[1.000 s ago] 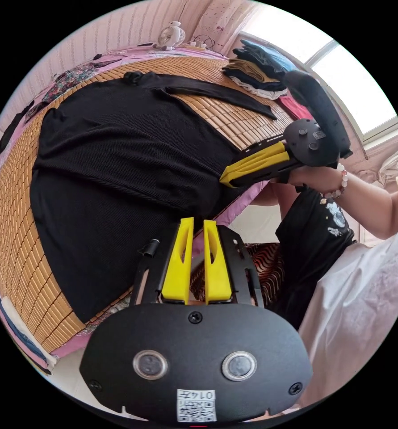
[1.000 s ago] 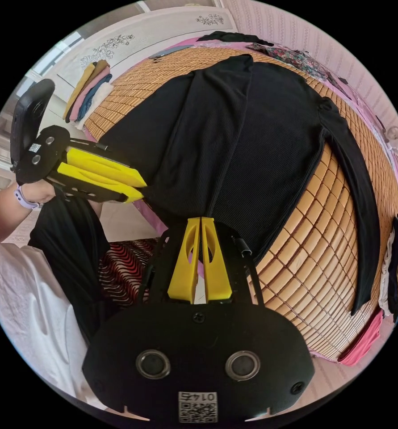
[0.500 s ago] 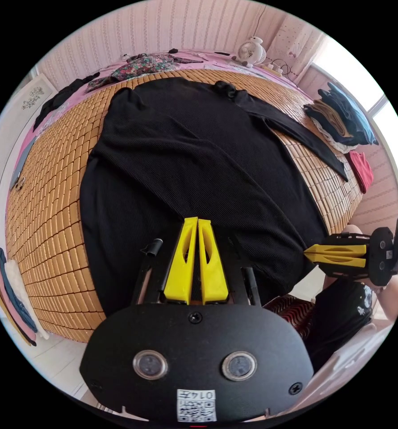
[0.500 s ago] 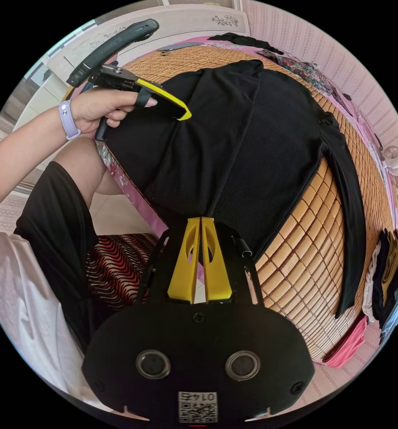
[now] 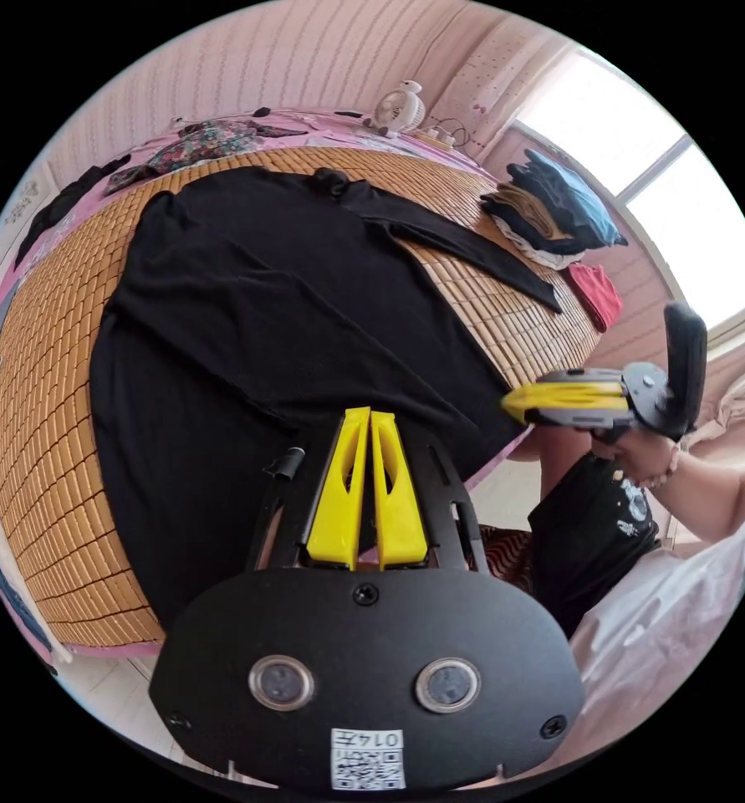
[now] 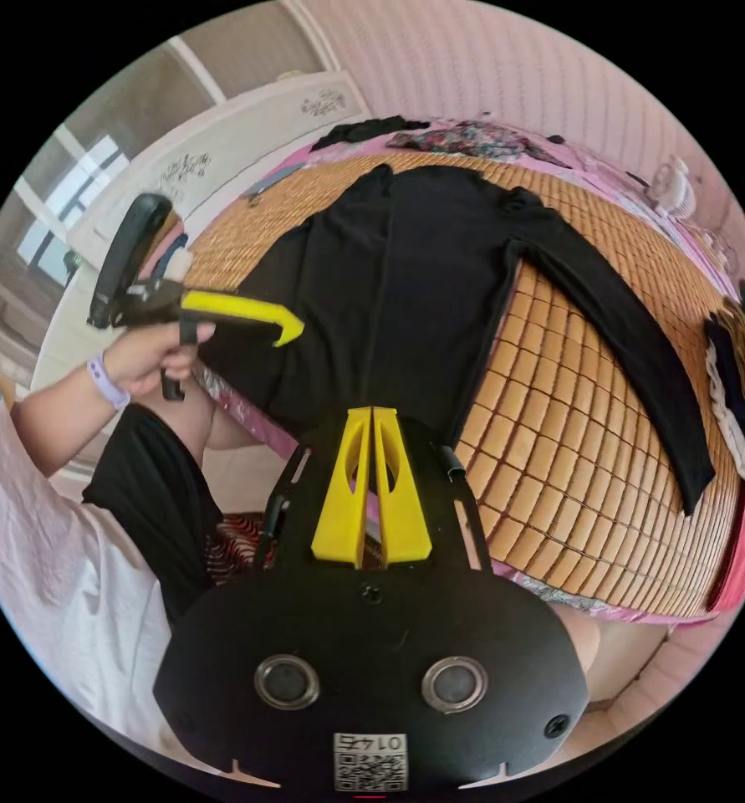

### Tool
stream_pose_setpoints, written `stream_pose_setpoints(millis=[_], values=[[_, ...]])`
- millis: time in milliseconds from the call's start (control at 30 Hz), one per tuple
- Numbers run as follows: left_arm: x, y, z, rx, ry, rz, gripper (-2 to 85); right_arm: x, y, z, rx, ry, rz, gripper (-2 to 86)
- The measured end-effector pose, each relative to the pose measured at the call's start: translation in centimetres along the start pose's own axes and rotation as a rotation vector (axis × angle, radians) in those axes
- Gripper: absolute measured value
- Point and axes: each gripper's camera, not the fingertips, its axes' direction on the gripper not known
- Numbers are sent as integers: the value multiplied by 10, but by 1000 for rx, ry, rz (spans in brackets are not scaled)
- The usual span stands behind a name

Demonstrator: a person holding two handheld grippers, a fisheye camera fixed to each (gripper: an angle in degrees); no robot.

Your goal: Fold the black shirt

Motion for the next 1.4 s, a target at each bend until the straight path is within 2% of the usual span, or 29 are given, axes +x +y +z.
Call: stream_pose_setpoints(millis=[100,233,333,467,567,633,867,1067,1133,1200,1233,1300,1400], values=[[18,10,23,-96,-67,92,-7,61,18,-28,173,27,283,-3],[15,12,17,-66,-61,120,-7,135,47,-55,295,316,551,47],[2,9,0,13,-78,86,-7,173,59,-70,334,394,679,83],[-25,-1,-12,64,-134,3,-7,199,65,-71,328,496,752,98],[-42,-7,-12,84,-137,-39,-7,215,63,-58,233,568,787,88],[-50,-11,-4,36,-127,-47,-7,220,58,-49,159,618,745,79],[-78,-11,-8,7,-16,-81,-7,226,63,-59,184,441,731,43],[-93,-8,-22,49,-21,-150,-7,162,2,-115,483,225,357,17],[-96,-6,-33,89,-20,-167,-7,111,-28,-143,647,44,135,18],[-106,3,-58,175,19,-216,-7,66,-45,-157,725,-148,-67,19],[-110,6,-65,198,26,-227,-7,33,-52,-159,732,-252,-220,19],[-127,25,-93,263,11,-281,-7,-11,-56,-146,676,-377,-391,20],[-157,56,-120,284,-44,-385,-7,-58,-49,-89,439,-487,-506,37]])
